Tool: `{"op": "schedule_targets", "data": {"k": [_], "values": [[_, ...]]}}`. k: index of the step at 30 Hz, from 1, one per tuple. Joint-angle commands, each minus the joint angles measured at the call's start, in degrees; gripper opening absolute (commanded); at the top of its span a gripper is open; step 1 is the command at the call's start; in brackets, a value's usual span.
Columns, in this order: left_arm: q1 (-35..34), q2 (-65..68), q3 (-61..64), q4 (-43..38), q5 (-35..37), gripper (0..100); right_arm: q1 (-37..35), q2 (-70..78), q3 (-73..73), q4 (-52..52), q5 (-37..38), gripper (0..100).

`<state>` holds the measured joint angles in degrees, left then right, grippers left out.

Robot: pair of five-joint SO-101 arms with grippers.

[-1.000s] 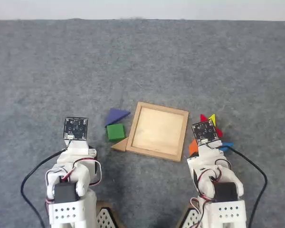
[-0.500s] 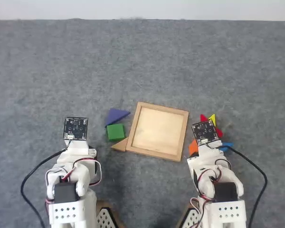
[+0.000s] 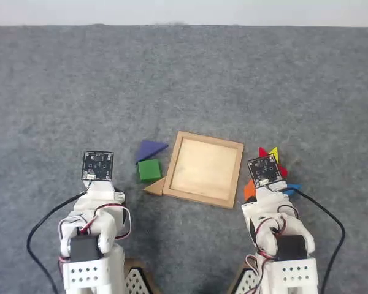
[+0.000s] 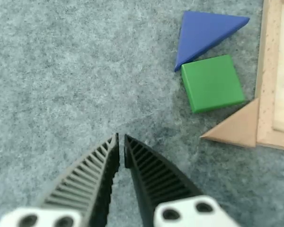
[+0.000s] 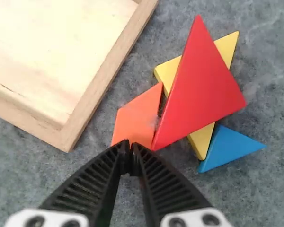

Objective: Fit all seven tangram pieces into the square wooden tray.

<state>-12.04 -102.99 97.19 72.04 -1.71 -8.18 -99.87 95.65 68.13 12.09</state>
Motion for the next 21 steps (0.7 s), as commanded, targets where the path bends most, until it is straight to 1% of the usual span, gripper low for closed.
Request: {"op": "schedule_targets", "data": {"k": [1,3,10,14,17,21], "values": [[-0.1,-1.1,-0.7,0.2,1.0,2,0.6,-1.2,1.0,0.4,-0.7,0.8],[-0.1,-1.1,-0.7,0.2,1.0,2,0.4,-1.2,1.0,0.4,-0.9,0.8],[-0.1,-1.1,-0.7,0.2,1.0,2,-4.3,-1.2,1.0,0.4,-0.7,0.8],[-0.1,-1.1,-0.7,0.2,1.0,2,-4.4,-1.2,1.0,0.7,-1.0,0.8],[-0.1,-1.1,-0.7,0.2,1.0,2,-4.4,-1.8,0.6,5.8,-0.7,0.8],[-0.1,-1.1,-0.7,0.2,1.0,2,-4.5,-2.9,0.8,6.3,-0.7,0.8]]}}
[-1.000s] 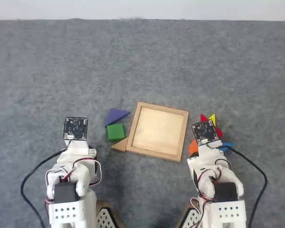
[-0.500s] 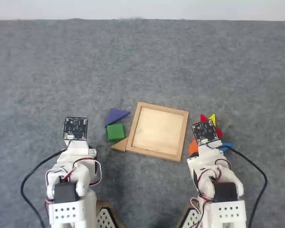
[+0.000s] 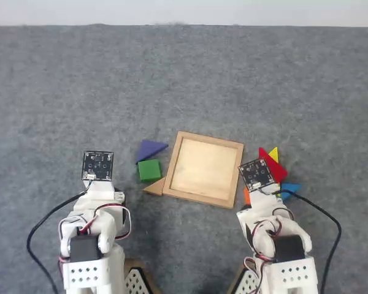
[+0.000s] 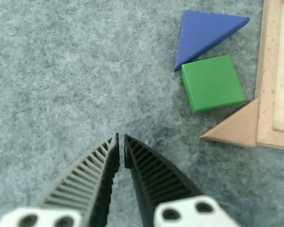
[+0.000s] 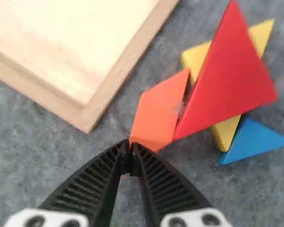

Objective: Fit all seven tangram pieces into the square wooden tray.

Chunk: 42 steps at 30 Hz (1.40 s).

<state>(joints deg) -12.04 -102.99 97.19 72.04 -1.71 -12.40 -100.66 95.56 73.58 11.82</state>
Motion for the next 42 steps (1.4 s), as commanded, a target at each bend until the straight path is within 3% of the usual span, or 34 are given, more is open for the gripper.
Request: {"op": "schedule_targets", "data": {"k": [1,7,11,17,22,24,34,38,42], "values": [[-0.1,-1.1,-0.7,0.2,1.0,2,-0.3,-2.9,0.9,1.0,-0.6,0.8],[-0.1,-1.1,-0.7,0.2,1.0,2,0.5,-3.3,0.8,0.5,-0.4,0.9],[-0.1,-1.1,-0.7,0.2,1.0,2,3.0,-3.3,0.9,-5.8,-0.4,0.8],[-0.1,-1.1,-0.7,0.2,1.0,2,14.0,-3.3,0.8,-11.0,0.3,0.9],[-0.1,-1.1,-0.7,0.2,1.0,2,27.6,-3.3,-1.6,-20.9,17.6,0.9],[-0.1,-1.1,-0.7,0.2,1.0,2,30.7,-3.3,-3.3,-21.4,17.6,0.9],[-0.1,-1.1,-0.7,0.2,1.0,2,26.9,1.5,-17.2,-13.6,17.4,0.9],[-0.1,-1.1,-0.7,0.2,1.0,2,24.3,17.7,-27.3,-13.4,15.6,2.5],[-0.1,-1.1,-0.7,0.2,1.0,2,18.1,41.5,-41.0,-11.3,13.7,15.6]]}}
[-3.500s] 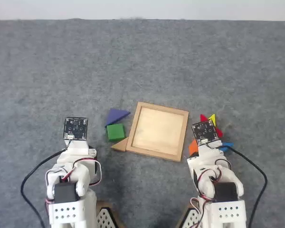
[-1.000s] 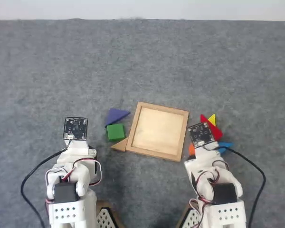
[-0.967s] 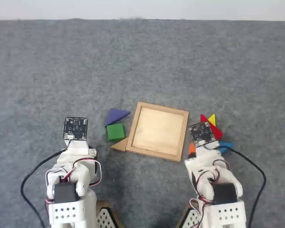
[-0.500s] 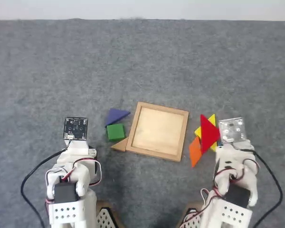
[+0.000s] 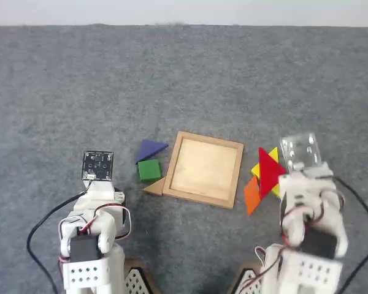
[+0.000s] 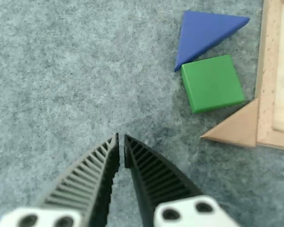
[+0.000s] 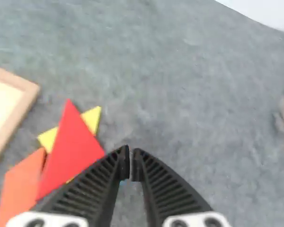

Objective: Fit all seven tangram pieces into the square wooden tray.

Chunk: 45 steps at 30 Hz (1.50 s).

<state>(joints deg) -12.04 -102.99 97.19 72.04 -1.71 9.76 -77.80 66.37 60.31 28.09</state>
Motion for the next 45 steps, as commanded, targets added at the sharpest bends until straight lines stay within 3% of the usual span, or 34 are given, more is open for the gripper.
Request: {"op": "schedule_targets", "data": {"k": [1,9,13,16,29,36,45], "values": [[-0.1,-1.1,-0.7,0.2,1.0,2,-6.0,24.0,-15.4,3.1,-3.4,18.5],[-0.1,-1.1,-0.7,0.2,1.0,2,-15.2,55.0,-31.6,4.4,-11.2,22.9],[-0.1,-1.1,-0.7,0.2,1.0,2,-16.3,62.5,-31.9,3.0,-13.9,31.5],[-0.1,-1.1,-0.7,0.2,1.0,2,-16.2,64.7,-31.9,3.0,-14.0,36.6],[-0.1,-1.1,-0.7,0.2,1.0,2,-15.8,74.2,-32.3,-1.8,-15.6,35.5],[-0.1,-1.1,-0.7,0.2,1.0,2,-14.5,74.9,-31.9,-1.3,-21.5,35.4],[-0.1,-1.1,-0.7,0.2,1.0,2,-12.2,74.9,-30.3,-3.5,-22.1,35.4]]}}
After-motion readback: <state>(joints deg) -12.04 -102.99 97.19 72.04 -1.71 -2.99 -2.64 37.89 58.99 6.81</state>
